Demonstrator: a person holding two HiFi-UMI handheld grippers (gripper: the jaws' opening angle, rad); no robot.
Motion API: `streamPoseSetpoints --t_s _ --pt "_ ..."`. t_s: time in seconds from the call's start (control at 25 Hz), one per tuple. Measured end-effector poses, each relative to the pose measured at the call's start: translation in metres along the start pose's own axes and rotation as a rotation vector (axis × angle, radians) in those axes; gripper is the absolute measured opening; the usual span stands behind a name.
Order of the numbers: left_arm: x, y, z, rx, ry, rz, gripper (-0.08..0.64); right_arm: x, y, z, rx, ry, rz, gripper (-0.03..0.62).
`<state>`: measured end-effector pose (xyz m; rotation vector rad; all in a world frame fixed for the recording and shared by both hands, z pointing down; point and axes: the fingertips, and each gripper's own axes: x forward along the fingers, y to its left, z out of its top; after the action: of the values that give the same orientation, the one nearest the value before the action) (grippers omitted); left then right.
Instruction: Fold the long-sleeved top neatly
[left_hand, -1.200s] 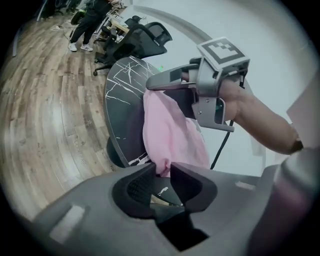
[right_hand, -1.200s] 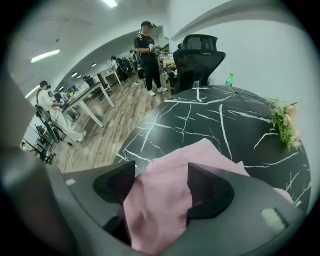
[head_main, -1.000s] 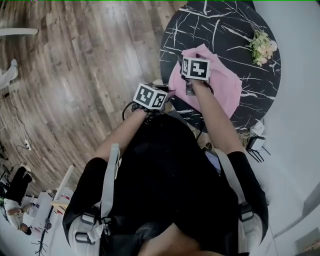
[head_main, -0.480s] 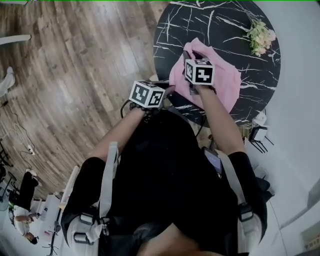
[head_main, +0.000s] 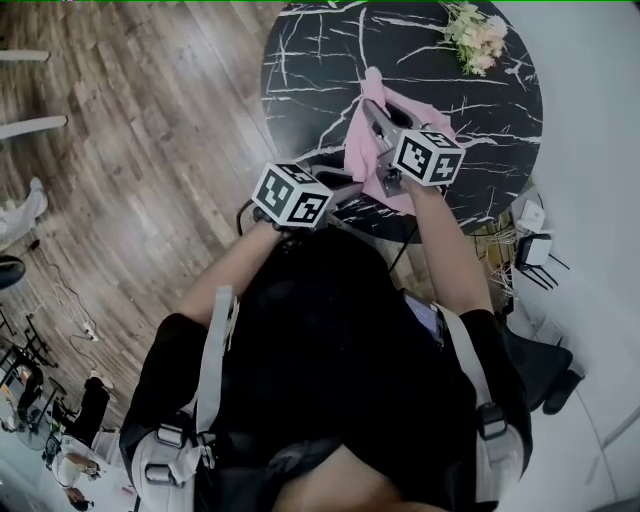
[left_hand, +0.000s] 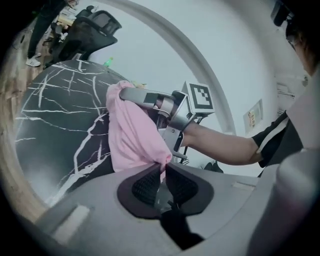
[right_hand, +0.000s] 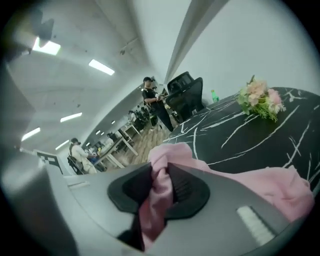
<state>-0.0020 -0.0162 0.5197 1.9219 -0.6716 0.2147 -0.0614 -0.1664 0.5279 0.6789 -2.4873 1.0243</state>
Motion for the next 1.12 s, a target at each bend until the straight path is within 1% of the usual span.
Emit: streamPoseSetpoints --t_s 0.12,0.24,0.32,0.44,0.48,0.56,0.72,0.8,0.88,0.92,1.0,1.04,1.12 --pt "0.028 -0.028 0.002 0.008 0.027 -0.038 0.040 -0.043 -0.024 0.009 0.072 -0.069 0.031 0.077" --pt "0.058 -0.054 0.000 0.000 0.052 -0.064 0.040 -0.081 -0.054 0.008 0.121 -0.096 0.039 0.077" --pt "0.081 -0.071 -0.003 -0.028 0.066 -0.084 0.040 -0.104 -0.076 0.002 0.144 -0.100 0.037 0.078" --pt "0.115 -0.091 -0.009 -0.096 0.075 -0.104 0.040 -0.132 -0.108 -0.010 0.183 -0.092 0.025 0.078" --pt "0.125 -0.094 -0.011 -0.109 0.078 -0.097 0.040 -0.139 -0.118 -0.015 0.199 -0.088 0.021 0.078" --pt "0.144 -0.096 -0.018 -0.109 0.094 -0.060 0.041 -0.150 -0.134 -0.024 0.228 -0.080 0.012 0.081" --pt "0.176 -0.093 -0.037 -0.065 0.137 0.045 0.046 -0.165 -0.158 -0.043 0.239 -0.048 -0.001 0.094" --pt "0.188 -0.087 -0.046 -0.054 0.144 0.114 0.061 -0.171 -0.169 -0.049 0.217 -0.021 -0.017 0.139" --pt "0.197 -0.084 -0.054 -0.065 0.133 0.161 0.087 -0.180 -0.180 -0.054 0.191 0.002 -0.036 0.188" --pt "0.201 -0.085 -0.059 -0.080 0.124 0.167 0.105 -0.186 -0.186 -0.056 0.180 0.012 -0.046 0.209" --pt "0.209 -0.091 -0.067 -0.113 0.107 0.158 0.129 -0.201 -0.198 -0.061 0.155 0.028 -0.069 0.216" --pt "0.212 -0.096 -0.070 -0.118 0.102 0.150 0.149 -0.209 -0.204 -0.063 0.142 0.033 -0.082 0.216" --pt "0.216 -0.103 -0.073 -0.099 0.095 0.148 0.153 -0.221 -0.213 -0.063 0.105 0.034 -0.102 0.215"
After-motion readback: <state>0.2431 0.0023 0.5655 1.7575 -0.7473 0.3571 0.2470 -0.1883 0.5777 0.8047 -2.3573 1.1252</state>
